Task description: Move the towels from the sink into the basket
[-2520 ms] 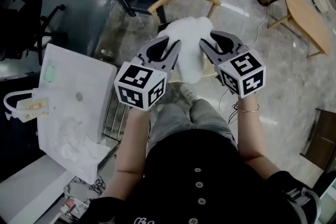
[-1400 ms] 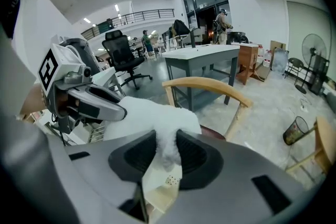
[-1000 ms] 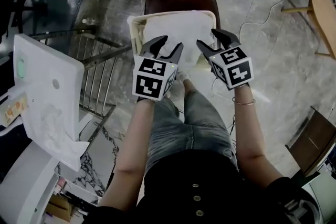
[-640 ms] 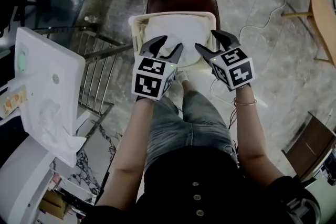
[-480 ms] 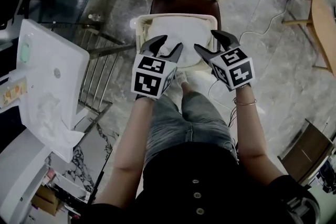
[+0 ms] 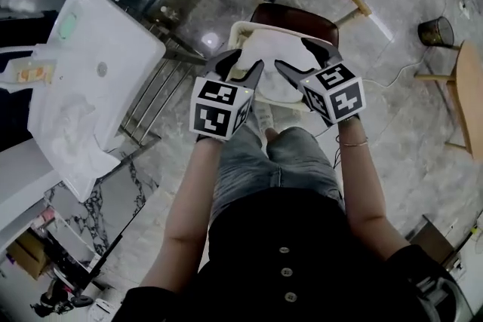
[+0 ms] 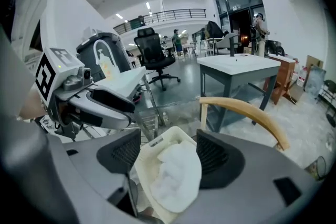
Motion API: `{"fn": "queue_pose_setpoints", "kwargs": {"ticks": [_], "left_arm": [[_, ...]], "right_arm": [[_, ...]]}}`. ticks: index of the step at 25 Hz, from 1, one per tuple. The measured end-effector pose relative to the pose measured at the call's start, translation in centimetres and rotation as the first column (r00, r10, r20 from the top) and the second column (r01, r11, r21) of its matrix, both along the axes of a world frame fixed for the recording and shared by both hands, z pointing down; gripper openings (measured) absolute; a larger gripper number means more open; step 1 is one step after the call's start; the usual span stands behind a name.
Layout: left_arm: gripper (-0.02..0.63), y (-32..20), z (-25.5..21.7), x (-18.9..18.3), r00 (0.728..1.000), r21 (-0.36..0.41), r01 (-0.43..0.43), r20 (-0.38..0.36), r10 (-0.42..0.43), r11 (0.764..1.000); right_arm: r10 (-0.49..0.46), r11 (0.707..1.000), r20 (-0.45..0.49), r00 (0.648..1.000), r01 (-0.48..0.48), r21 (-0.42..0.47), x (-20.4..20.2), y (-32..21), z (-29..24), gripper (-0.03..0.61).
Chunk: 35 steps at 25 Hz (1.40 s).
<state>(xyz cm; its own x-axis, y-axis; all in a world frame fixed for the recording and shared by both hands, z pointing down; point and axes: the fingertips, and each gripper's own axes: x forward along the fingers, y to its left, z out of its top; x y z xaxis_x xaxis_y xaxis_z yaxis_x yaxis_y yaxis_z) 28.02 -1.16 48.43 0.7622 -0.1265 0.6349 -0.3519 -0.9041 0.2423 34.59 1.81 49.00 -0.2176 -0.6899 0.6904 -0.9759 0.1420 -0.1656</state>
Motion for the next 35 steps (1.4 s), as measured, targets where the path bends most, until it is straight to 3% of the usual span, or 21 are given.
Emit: {"fn": "queue_pose_setpoints", "kwargs": {"ticks": [5, 10, 15, 19, 25, 32, 35], "left_arm": [[0.176, -2.6, -2.2, -4.9, 0.987, 0.037, 0.153, -0.059, -0.151, 0.988], [0.176, -7.1, -5.7, -12.9, 0.937, 0.084, 0.335, -0.136, -0.322, 0.938], [0.176, -10.7, -8.0, -22.2, 0.904, 0.132, 0.420, -0.152, -0.400, 0.898], [0.178, -13.0, -9.2, -30.7, 0.862, 0.158, 0.505, -0.150, -0.485, 0.849], [0.207, -15.2, -9.0, -42.7, 0.813, 0.237, 0.573, -0.043, -0.581, 0.785], [0.213, -17.4, -8.6, -52.7, 0.736, 0.249, 0.668, -0.080, -0.672, 0.702], [0.225, -17.9, -7.8, -55.8, 0.737, 0.261, 0.661, -0.046, -0.675, 0.704]], "right_arm": [[-0.070, 0.993, 0.013, 0.997, 0.068, 0.099, -4.4, -3.3, -2.9, 0.316], [-0.160, 0.958, 0.077, 0.984, 0.136, 0.254, -11.3, -8.5, -7.2, 0.316], [-0.267, 0.926, 0.082, 0.960, 0.231, 0.299, -20.5, -12.6, -9.5, 0.316], [-0.393, 0.881, 0.066, 0.917, 0.355, 0.312, -29.0, -15.0, -10.5, 0.319], [-0.526, 0.813, 0.012, 0.851, 0.499, 0.300, -39.5, -17.7, -10.6, 0.330], [-0.644, 0.729, -0.058, 0.762, 0.636, 0.253, -48.6, -19.0, -9.4, 0.342], [-0.677, 0.703, -0.076, 0.732, 0.674, 0.227, -51.8, -19.5, -8.6, 0.348]]}}
